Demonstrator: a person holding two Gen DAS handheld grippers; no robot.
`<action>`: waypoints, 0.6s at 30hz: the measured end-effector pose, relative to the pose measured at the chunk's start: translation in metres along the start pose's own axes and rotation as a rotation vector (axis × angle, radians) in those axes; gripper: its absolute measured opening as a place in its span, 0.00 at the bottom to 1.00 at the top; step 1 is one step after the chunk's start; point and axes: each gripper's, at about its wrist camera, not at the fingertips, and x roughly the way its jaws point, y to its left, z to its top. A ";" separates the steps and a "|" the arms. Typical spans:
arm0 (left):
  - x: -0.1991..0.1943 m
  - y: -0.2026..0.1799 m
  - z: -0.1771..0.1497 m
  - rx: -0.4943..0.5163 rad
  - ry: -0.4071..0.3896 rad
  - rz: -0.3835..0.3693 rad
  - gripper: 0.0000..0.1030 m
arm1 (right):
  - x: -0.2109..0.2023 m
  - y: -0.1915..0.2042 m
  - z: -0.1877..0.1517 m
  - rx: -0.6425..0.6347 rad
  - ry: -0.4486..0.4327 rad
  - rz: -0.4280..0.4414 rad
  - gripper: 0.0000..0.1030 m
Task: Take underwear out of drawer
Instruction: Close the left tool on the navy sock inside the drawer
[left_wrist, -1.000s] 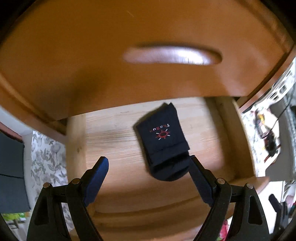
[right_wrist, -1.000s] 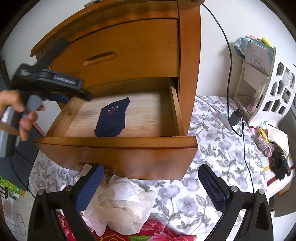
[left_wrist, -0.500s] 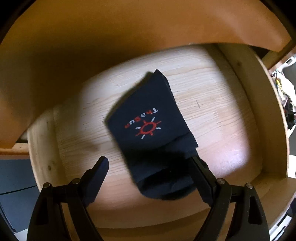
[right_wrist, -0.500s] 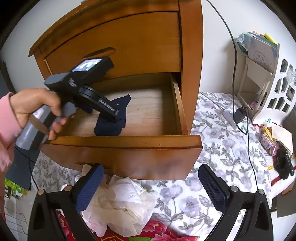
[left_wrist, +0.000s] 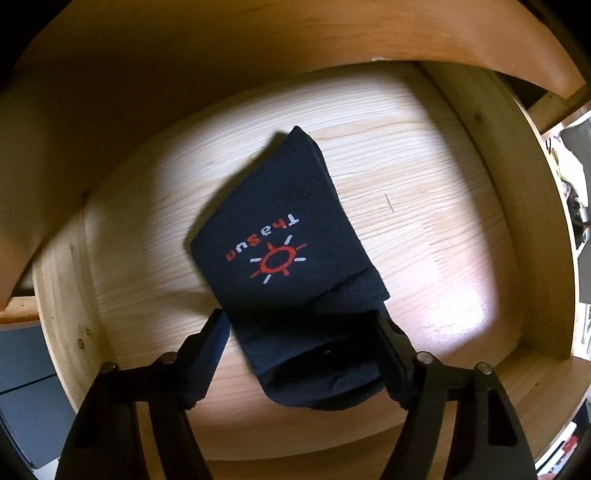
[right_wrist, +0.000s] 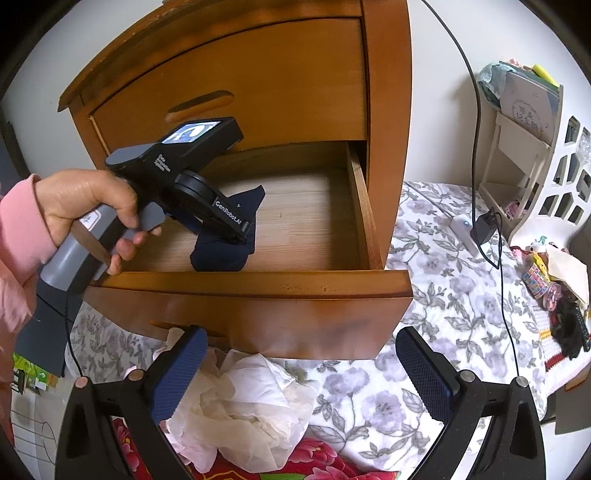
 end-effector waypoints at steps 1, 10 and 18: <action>0.000 0.000 0.000 0.000 0.000 -0.004 0.71 | 0.000 0.000 0.000 0.001 -0.001 0.000 1.00; -0.001 0.006 -0.010 0.019 -0.020 -0.027 0.55 | -0.003 0.000 0.000 0.002 -0.005 0.003 1.00; -0.003 0.018 -0.024 0.015 -0.047 -0.042 0.37 | -0.007 0.003 -0.001 -0.004 -0.005 0.002 1.00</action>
